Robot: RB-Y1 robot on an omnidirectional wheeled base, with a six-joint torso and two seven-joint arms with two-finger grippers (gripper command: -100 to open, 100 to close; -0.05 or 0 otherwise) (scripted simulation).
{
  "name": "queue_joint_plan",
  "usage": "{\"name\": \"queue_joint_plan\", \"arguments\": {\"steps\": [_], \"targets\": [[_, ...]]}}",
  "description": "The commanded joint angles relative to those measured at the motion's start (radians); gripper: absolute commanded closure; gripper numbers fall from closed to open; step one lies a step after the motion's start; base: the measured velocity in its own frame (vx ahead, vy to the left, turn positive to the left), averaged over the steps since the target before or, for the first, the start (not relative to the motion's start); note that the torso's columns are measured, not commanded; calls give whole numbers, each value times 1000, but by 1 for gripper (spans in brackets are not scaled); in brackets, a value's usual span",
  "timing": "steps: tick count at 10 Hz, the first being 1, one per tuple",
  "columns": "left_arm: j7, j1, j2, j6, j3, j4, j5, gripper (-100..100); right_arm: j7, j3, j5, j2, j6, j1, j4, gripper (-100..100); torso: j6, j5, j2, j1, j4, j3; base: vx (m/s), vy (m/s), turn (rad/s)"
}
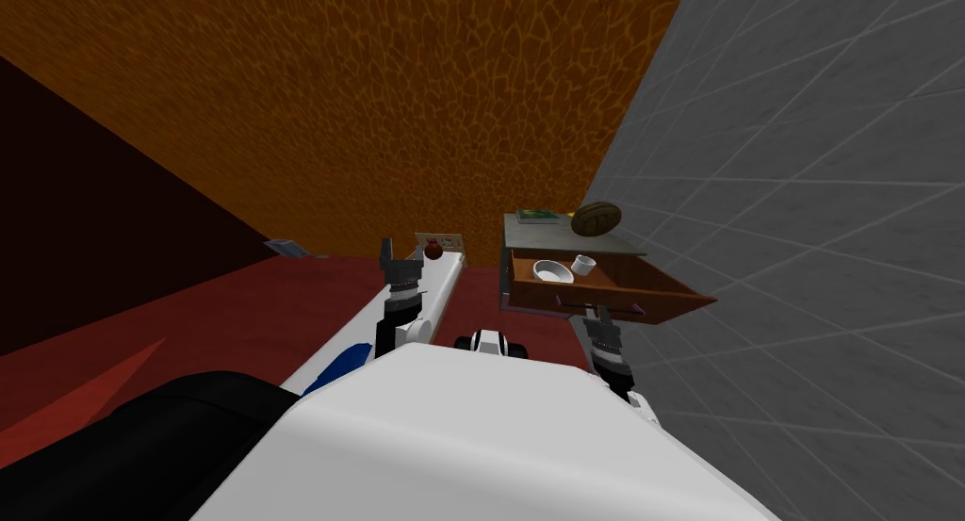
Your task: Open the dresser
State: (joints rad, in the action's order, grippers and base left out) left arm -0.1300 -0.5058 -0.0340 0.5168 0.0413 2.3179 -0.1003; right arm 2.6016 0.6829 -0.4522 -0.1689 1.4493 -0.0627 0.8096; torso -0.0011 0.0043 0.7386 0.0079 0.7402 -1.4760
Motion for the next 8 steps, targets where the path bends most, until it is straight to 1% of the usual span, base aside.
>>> {"name": "queue_joint_plan", "arguments": {"steps": [1, 2, 6, 7, 8], "targets": [[0, 0, 0, 0, 0, 0, 0, 0, -49, 1, 6, -34, -50, 10, 32, -100, -1, -3, -8, -5, -4, -4, -2, 93, -13], [0, 0, 0, 0, 0, 0, 0, 0, -79, 2, 11, -62, -79, 20, 44, -100, 0, -5, -9, -8, -5, -5, 1, 100, -42], [0, 0, 0, 0, 0, 0, 0, 0, -139, 3, 20, -117, -137, 42, 68, -100, 1, -4, 1, -9, -1, 1, -26, 68, -25], [0, 0, 0, 0, 0, 0, 0, 0, -126, 3, 18, -109, -123, 40, 55, -100, 1, -3, 1, -8, -1, 1, -11, 19, -7], [0, 0, 0, 0, 0, 0, 0, 0, -129, 3, 18, -109, -127, 40, 56, 0, 1, -3, 0, -7, -1, 0, 0, 0, 0]]}}
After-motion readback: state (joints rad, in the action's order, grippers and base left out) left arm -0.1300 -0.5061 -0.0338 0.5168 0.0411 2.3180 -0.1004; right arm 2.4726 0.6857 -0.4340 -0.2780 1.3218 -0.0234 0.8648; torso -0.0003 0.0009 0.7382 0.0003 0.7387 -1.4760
